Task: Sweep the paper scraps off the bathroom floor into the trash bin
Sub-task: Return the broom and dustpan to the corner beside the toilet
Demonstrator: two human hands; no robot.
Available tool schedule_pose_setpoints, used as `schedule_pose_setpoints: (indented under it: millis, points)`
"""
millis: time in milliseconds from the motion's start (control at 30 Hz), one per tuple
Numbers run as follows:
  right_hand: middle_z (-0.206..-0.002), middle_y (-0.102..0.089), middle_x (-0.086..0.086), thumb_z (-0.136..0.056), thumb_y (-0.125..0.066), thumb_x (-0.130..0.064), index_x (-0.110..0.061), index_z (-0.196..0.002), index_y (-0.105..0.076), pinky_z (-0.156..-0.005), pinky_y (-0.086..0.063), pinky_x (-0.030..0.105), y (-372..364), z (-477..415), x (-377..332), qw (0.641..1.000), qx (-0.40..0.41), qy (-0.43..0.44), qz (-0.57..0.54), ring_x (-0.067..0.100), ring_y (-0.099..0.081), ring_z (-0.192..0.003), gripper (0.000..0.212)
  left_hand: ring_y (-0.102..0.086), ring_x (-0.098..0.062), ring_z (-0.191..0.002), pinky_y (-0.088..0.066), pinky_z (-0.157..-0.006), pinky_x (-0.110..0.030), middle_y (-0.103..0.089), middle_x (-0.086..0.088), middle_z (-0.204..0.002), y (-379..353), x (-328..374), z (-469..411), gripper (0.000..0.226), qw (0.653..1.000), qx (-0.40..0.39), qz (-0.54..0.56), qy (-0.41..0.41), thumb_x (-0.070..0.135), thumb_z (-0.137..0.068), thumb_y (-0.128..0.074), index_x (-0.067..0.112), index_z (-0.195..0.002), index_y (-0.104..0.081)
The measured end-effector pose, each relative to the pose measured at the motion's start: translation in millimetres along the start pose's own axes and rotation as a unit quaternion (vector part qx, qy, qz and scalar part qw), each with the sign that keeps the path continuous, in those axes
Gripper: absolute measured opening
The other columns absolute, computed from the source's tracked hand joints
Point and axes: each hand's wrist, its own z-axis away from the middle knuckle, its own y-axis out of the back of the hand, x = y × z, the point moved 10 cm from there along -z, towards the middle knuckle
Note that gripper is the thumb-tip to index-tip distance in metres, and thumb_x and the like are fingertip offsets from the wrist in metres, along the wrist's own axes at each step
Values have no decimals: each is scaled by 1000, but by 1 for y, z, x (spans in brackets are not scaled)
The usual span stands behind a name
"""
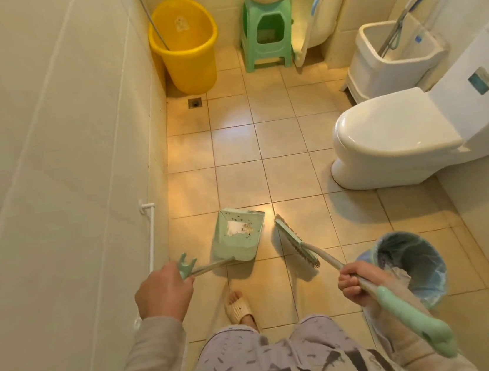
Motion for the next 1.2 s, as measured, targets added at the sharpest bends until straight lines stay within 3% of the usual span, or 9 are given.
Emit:
schedule_pose_setpoints:
  millis: [167, 433, 733, 1000, 1200]
  points:
    - [-29, -32, 1, -96, -28, -4, -14, -67, -32, -28, -26, 5, -22, -11, -20, 999, 18, -2, -40, 9, -30, -18, 31, -65, -29, -86, -46, -64, -28, -70, -6, -90, 16, 34, -66, 21, 997, -6, -37, -72, 37, -87, -58, 17, -93, -61]
    - [-29, -31, 1, -97, -27, -4, -14, -67, -31, -29, -25, 5, -50, -26, -85, 997, 37, 3, -68, 9, -30, -17, 32, -66, -28, -78, -39, -56, -25, -69, -4, -82, 43, 67, -158, 21, 993, 15, -52, -108, 39, -86, -59, 18, -89, -61]
    - [-32, -32, 2, -95, -27, -5, -13, -69, -31, -27, -26, 6, -116, -88, -241, 997, 1, -18, -70, 10, -30, -19, 27, -66, -25, -82, -37, -56, -26, -70, -1, -85, 65, 115, -271, 21, 992, -13, -88, -91, 40, -88, -57, 20, -93, -59]
    - [-31, -31, 1, -96, -25, -4, -14, -71, -31, -26, -24, 6, -185, -112, -397, 999, -32, -2, -23, 9, -29, -19, 28, -67, -24, -75, -31, -50, -25, -69, 0, -77, 123, 153, -380, 25, 993, 11, -107, -56, 42, -88, -53, 23, -75, -44]
    - [-31, -31, 1, -96, -25, -5, -15, -63, -31, -24, -24, 8, -234, -130, -471, 998, -47, 20, -39, 9, -30, -20, 35, -66, -24, -69, -37, -50, -24, -68, 0, -73, 166, 192, -466, 22, 989, 30, -113, -91, 42, -87, -55, 20, -84, -59]
